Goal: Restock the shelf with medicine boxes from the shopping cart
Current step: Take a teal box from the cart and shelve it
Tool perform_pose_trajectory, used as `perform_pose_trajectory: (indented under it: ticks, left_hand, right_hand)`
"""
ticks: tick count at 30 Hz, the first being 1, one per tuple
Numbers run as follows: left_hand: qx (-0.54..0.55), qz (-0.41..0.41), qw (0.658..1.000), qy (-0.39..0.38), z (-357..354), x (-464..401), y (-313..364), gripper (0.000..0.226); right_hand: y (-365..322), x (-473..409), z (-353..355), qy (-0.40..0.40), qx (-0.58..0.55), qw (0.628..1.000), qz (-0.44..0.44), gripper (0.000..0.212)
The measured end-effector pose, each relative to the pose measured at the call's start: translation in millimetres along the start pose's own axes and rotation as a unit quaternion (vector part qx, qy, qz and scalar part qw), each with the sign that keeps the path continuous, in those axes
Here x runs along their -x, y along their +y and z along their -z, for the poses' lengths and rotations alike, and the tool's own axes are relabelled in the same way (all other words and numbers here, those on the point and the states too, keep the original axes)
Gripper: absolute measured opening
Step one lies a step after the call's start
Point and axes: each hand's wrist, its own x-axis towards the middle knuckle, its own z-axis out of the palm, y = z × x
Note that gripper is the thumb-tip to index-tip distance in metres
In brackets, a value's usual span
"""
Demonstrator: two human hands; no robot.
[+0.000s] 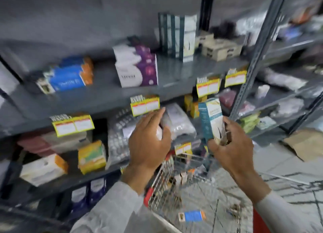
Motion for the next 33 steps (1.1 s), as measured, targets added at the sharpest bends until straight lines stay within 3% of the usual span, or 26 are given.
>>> perform_pose_trajectory:
  ticks: [3,6,15,23,33]
  left_hand:
    - [-0.007,-0.037,0.994,0.101,39,-39,-4,0.041]
    - [-0.036,-0.021,0.989,0.141,68,-75,-25,0.038]
    - [-0.184,0.135,0.973,-0.015,82,-128,-94,0.040]
    - [-0.254,0.090,0.961,-0.066,76,-134,-104,0.055]
    - [-0.262,0.094,0.957,-0.077,75,-134,-105,0.054]
  right_hand:
    - [-38,-40,11,0.032,-0.022,0.999,0.035,0.074]
    - [-70,-81,19,0.045,-0.048,0.996,0.065,0.071]
    - [-127,-205,1,0.030,-0.068,0.996,0.051,0.056]
    - [-130,-259,-45,0.016,-0.042,0.998,0.040,0.065]
    - [-117,-238,-73,0.085,-0.034,0.994,0.063,0.072]
